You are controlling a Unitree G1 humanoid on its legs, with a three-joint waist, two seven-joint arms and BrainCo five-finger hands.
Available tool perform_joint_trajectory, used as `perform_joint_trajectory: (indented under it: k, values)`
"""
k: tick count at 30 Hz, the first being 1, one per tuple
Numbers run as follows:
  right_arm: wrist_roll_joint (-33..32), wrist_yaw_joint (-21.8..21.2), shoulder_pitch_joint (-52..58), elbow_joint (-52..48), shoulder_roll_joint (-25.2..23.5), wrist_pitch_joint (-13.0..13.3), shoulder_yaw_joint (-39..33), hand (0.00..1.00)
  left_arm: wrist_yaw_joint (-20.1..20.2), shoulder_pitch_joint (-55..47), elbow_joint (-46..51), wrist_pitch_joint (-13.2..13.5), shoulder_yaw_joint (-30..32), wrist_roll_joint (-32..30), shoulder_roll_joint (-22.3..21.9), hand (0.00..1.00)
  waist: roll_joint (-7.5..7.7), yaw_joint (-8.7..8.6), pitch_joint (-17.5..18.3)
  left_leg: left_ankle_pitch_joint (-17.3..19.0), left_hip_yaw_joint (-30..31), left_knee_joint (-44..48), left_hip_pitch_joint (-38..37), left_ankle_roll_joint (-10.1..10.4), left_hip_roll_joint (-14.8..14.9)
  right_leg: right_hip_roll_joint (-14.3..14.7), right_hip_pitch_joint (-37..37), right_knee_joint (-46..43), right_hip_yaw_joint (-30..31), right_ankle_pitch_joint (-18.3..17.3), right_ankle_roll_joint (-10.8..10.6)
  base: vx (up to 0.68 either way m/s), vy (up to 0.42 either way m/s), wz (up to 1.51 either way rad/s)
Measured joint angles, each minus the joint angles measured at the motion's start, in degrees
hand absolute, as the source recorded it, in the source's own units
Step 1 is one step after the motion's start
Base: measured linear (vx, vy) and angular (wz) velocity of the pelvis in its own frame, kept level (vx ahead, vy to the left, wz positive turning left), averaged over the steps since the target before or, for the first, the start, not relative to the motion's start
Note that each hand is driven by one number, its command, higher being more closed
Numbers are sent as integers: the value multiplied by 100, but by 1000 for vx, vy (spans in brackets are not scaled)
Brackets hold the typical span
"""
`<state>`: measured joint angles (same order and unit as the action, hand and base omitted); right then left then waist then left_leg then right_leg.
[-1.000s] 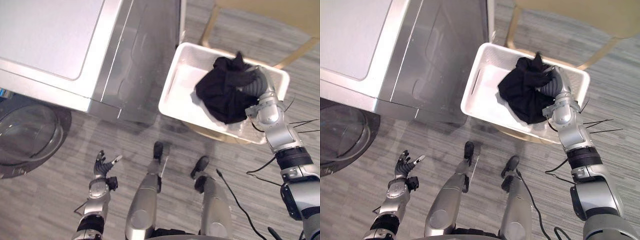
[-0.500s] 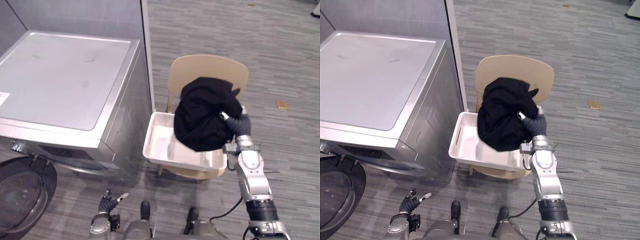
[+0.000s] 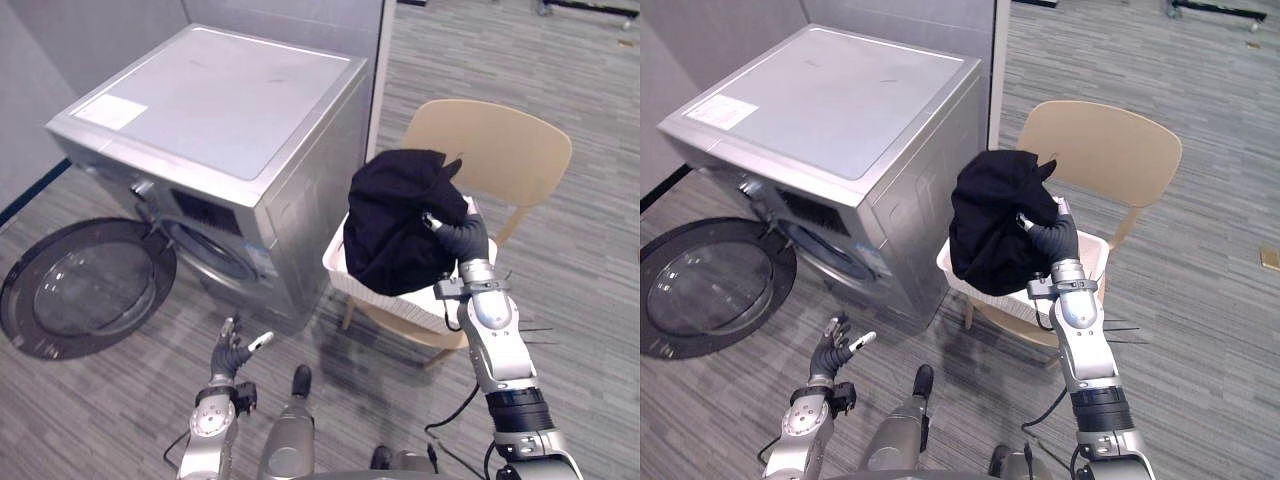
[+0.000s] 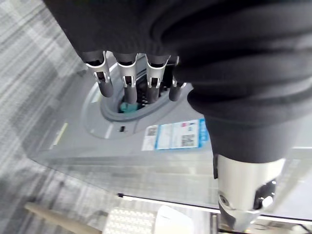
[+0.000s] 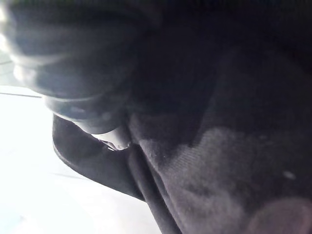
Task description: Pick up the laundry basket with both hands and put the clothes into the washing machine.
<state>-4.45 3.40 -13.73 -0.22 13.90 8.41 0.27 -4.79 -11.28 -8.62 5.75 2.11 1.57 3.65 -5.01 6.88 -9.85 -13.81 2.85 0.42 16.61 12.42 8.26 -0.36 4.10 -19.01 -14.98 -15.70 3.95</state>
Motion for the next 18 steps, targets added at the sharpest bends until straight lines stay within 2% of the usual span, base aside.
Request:
perform_joint_trajectory:
  k: [1,2,3,4,6,7,8,9,10,11,12,13,15,18]
  values:
    - [0,-29,-4,0,23,0,-18,100,36,19,82,36,-23,-2,28,0,80,-8,-9,197,-117,325,43,-356,-133,-127,77,3,-41,33,48,-282,-3,55]
    - [-5,-120,-48,-5,30,2,11,100,113,91,222,117,-28,-5,174,0,290,-25,-4,578,-470,1053,108,-864,-495,-452,237,73,-38,201,14,-207,-17,38]
    - [-6,-150,-70,-14,74,5,55,100,114,163,294,167,-37,-4,277,0,319,-58,-8,823,-618,1350,52,-951,-551,-559,318,191,-52,378,-49,-226,19,47]
    - [-8,-277,-125,-12,202,3,205,100,150,276,511,249,-67,-9,423,0,218,-158,2,1371,-778,1710,-146,-979,-356,-580,361,375,-156,630,-71,-168,55,33]
    - [-9,-379,-126,-12,292,-5,327,100,172,556,604,299,-281,-23,636,0,164,-174,24,1788,-800,2014,-322,-997,-110,-589,407,372,-240,722,-113,-163,151,30]
    - [-45,-493,-146,-12,314,-7,405,100,225,847,605,354,-556,-137,821,0,147,-223,34,1885,-786,1977,-416,-963,-33,-609,400,315,-353,742,-153,-166,159,38]
    - [-79,-518,-187,-12,344,-11,452,100,238,1004,613,375,-715,-212,910,0,130,-267,50,1901,-778,1806,-456,-934,-50,-605,394,306,-393,755,-210,-174,155,56]
    - [-198,-651,-298,-41,322,-10,536,100,264,1322,621,425,-1048,-350,1062,0,123,-379,116,1912,-731,1117,-700,-854,-130,-622,398,366,-495,757,-293,-174,154,71]
    - [-345,-757,-355,-93,226,-5,553,100,296,1604,613,468,-1314,-530,1131,0,244,-467,158,1777,-705,535,-834,-792,-294,-742,400,475,-551,789,-344,-147,149,75]
    - [-422,-766,-399,-117,199,4,592,100,323,1731,613,484,-1427,-600,1130,0,273,-488,176,1694,-722,285,-908,-792,-357,-774,395,560,-532,868,-354,-101,130,65]
    - [-562,-813,-567,-124,192,11,767,100,319,1973,614,517,-1667,-799,1102,0,256,-508,191,1458,-751,-123,-1060,-808,-439,-788,366,703,-541,1003,-411,-62,119,34]
    - [-654,-872,-661,-124,144,11,948,100,311,2056,614,559,-1787,-917,1100,0,207,-474,223,1188,-762,-292,-1120,-871,-450,-781,339,766,-541,1070,-459,-69,118,18]
    - [-759,-945,-744,-125,-81,12,1368,100,205,2083,610,571,-1838,-1147,1092,0,201,-439,275,925,-798,-493,-1266,-943,-483,-789,275,801,-521,1158,-470,-35,97,-1]
    - [-879,-995,-874,-123,-334,7,1864,100,18,2130,573,568,-1840,-1399,1099,0,219,-434,287,821,-848,-570,-1353,-1023,-527,-828,216,817,-504,1207,-547,27,42,0]
